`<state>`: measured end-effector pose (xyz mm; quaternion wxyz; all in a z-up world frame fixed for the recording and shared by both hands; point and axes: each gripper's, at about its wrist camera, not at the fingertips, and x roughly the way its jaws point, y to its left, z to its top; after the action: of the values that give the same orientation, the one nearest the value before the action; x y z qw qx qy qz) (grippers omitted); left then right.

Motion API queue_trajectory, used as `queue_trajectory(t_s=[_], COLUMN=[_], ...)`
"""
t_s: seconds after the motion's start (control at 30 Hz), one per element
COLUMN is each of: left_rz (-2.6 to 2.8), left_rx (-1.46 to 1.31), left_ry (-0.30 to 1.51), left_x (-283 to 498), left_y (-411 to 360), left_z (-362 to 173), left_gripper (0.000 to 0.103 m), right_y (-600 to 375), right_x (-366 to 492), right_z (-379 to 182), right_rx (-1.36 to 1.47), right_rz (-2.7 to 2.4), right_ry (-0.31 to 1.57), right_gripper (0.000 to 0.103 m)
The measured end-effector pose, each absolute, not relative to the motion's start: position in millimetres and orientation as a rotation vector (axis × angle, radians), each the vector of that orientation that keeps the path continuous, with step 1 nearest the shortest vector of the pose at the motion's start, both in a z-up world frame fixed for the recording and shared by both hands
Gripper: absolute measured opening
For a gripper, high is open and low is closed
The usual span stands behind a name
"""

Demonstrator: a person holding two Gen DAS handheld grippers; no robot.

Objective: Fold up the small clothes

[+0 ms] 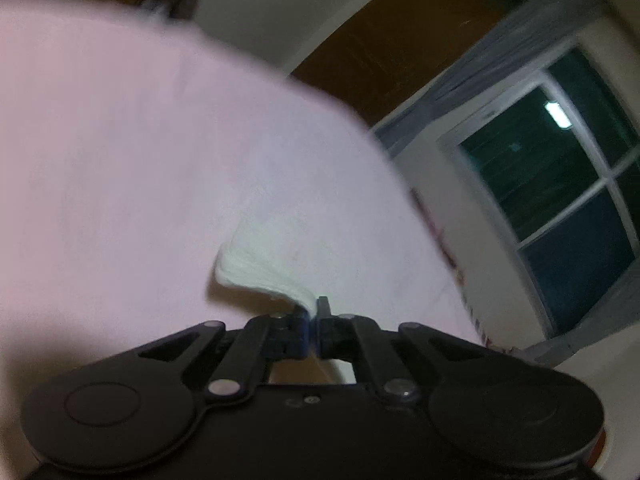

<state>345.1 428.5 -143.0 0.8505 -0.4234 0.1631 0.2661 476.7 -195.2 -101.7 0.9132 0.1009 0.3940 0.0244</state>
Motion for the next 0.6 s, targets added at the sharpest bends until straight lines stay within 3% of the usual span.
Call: queue_trajectory(t_s=[0.1,0.2,0.6], left_rz=[0.577,0.614,0.647], left_rx=[-0.746,-0.777,-0.703], left_ry=[0.367,0.506,0.482], left_x=[361,372,363], left_y=[429,442,418], left_z=[-130,-152,-144], left_gripper=[0.003,0.003,0.003], right_y=[-199,-208,-238], right_x=[475,475,469], right_z=[-102,-111,-108], right_rx=[0.203,0.243,0.279], right_rz=[0.047,0.022,-0.010], right_ry=[0.809,0.838,0.821], right_gripper=[0.054,0.054,0.054])
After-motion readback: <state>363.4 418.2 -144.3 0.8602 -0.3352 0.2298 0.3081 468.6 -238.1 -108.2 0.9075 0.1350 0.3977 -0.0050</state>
